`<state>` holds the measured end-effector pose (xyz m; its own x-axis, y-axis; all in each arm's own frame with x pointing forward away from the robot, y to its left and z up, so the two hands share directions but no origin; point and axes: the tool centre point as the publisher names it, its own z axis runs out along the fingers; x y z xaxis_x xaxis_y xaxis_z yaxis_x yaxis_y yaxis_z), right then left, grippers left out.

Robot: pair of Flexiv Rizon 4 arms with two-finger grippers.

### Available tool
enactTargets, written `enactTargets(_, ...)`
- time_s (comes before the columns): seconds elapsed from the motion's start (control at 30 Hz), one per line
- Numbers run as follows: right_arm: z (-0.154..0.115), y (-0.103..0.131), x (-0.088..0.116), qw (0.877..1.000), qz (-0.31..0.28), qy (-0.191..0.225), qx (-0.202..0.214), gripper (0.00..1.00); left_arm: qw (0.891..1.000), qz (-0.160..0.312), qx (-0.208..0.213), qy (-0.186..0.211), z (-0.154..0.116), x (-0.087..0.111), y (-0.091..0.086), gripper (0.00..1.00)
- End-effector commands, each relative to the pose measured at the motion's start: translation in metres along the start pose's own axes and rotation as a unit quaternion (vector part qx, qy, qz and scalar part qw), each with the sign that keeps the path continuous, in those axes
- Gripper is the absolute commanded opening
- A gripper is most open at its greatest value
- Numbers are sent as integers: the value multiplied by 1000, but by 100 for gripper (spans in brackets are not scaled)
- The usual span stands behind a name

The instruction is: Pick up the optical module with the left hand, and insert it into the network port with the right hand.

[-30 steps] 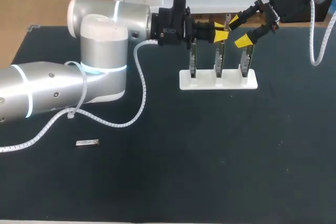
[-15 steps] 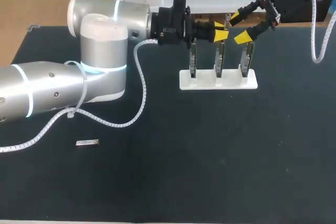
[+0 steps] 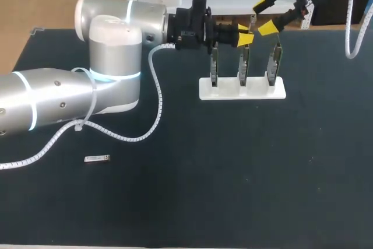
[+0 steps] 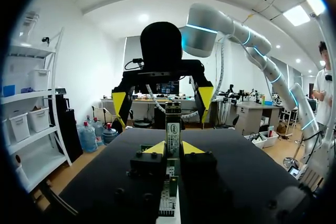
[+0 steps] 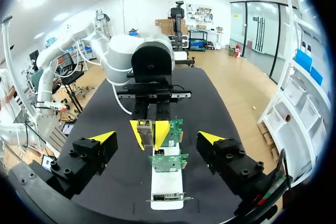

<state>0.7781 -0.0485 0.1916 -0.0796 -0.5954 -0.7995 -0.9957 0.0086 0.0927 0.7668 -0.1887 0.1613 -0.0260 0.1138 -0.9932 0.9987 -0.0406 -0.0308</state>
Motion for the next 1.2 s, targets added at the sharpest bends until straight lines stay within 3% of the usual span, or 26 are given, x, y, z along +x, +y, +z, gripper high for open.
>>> enactTargets(0.03, 1, 6, -3, 1000, 2, -5, 6, 100, 1000, 0, 1, 1, 0, 0, 2, 0)
enactTargets(1.2, 8, 14, -14, 1000, -5, -11, -1, 100, 1000, 0, 1, 1, 0, 0, 2, 0)
